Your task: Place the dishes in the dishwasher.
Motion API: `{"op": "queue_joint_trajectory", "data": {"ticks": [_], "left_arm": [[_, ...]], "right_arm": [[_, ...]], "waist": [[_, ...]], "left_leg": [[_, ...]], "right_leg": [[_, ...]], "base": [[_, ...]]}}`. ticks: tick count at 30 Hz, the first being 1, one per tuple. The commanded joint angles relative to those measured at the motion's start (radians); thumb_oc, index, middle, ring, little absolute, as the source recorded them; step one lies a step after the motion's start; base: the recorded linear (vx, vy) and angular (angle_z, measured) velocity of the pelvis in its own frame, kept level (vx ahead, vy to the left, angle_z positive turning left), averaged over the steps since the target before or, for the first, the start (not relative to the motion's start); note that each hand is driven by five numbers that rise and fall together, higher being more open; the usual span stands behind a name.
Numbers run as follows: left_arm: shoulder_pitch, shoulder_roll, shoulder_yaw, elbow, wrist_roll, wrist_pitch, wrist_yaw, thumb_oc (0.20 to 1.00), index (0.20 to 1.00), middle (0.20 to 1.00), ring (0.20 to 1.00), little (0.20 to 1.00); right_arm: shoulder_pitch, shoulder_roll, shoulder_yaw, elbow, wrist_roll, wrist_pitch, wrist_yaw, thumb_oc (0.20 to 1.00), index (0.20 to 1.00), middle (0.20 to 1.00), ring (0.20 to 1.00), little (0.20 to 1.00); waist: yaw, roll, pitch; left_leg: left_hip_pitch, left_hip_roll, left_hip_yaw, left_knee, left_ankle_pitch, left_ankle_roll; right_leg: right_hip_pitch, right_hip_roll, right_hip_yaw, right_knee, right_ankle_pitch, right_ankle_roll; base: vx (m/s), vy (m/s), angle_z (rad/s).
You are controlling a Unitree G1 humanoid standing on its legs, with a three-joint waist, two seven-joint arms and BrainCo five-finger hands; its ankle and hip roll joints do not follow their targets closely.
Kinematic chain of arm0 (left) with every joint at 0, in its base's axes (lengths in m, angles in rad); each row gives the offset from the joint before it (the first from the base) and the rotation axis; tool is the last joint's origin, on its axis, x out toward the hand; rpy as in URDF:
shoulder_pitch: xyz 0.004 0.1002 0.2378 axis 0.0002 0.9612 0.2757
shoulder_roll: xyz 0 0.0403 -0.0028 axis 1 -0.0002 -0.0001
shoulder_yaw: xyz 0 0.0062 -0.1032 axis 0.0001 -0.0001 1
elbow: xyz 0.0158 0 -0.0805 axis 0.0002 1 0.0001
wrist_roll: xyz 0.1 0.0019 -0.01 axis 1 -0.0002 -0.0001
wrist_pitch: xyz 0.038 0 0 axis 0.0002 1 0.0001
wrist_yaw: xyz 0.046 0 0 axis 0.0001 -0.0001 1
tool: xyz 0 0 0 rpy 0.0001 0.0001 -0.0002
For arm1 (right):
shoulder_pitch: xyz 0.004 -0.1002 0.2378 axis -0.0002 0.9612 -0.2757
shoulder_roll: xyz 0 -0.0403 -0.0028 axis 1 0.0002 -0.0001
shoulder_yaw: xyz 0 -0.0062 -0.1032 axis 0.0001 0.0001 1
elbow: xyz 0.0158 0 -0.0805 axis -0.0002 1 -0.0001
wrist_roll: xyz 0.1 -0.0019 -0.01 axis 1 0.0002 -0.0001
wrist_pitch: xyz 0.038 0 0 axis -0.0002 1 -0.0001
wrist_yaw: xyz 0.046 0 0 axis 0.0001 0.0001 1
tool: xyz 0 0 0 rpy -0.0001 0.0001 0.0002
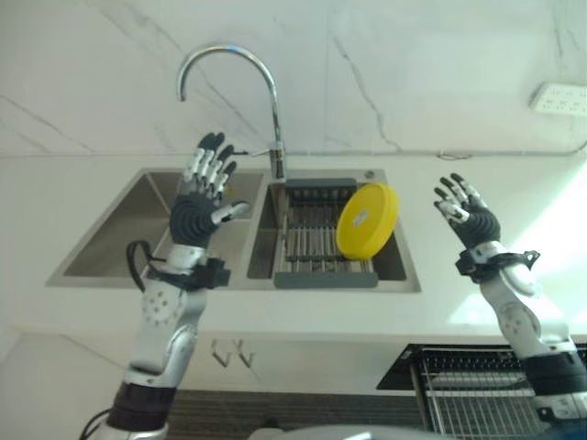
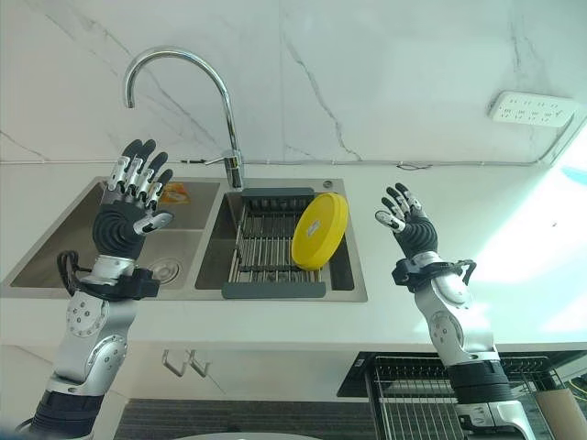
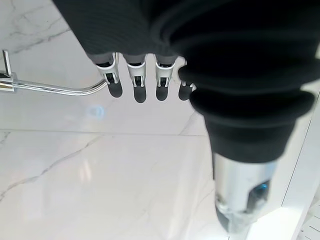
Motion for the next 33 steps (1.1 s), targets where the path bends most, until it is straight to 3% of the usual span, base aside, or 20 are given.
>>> {"op": "queue_joint_trajectory", "data": {"ticks": [1,15,33], "left_arm": [[-0.082,0.07,0.006,0.008,0.0,-0.038,-0.016,1.0,1.0,1.0,1.0,1.0],[-0.097,0.078,-0.008,0.015,0.004,-0.018,-0.012,1.0,1.0,1.0,1.0,1.0],[-0.097,0.087,-0.013,0.02,-0.006,0.006,0.001,1.0,1.0,1.0,1.0,1.0]], "right_arm": [[-0.131,0.021,0.006,0.033,0.058,-0.01,0.012,1.0,1.0,1.0,1.0,1.0],[-0.16,0.049,0.052,0.107,0.116,0.073,0.013,1.0,1.0,1.0,1.0,1.0],[-0.187,0.069,0.075,0.173,0.154,0.072,0.004,1.0,1.0,1.0,1.0,1.0]], "waist": [[0.02,-0.047,-0.007],[0.033,-0.047,-0.006],[0.05,-0.041,-0.005]], "left_leg": [[0.079,-0.011,0.041,0.007,-0.141,0.007],[0.081,-0.012,0.043,0.007,-0.14,0.005],[0.075,-0.015,0.038,0.007,-0.132,0.003]], "right_leg": [[0.042,-0.022,-0.004,0.001,-0.078,-0.001],[0.051,-0.025,-0.019,0.001,-0.079,0.0],[0.054,-0.026,-0.038,0.001,-0.079,-0.002]], "base": [[0.0,0.0,0.0],[-0.01,-0.002,0.03],[0.0,0.0,0.0]]}}
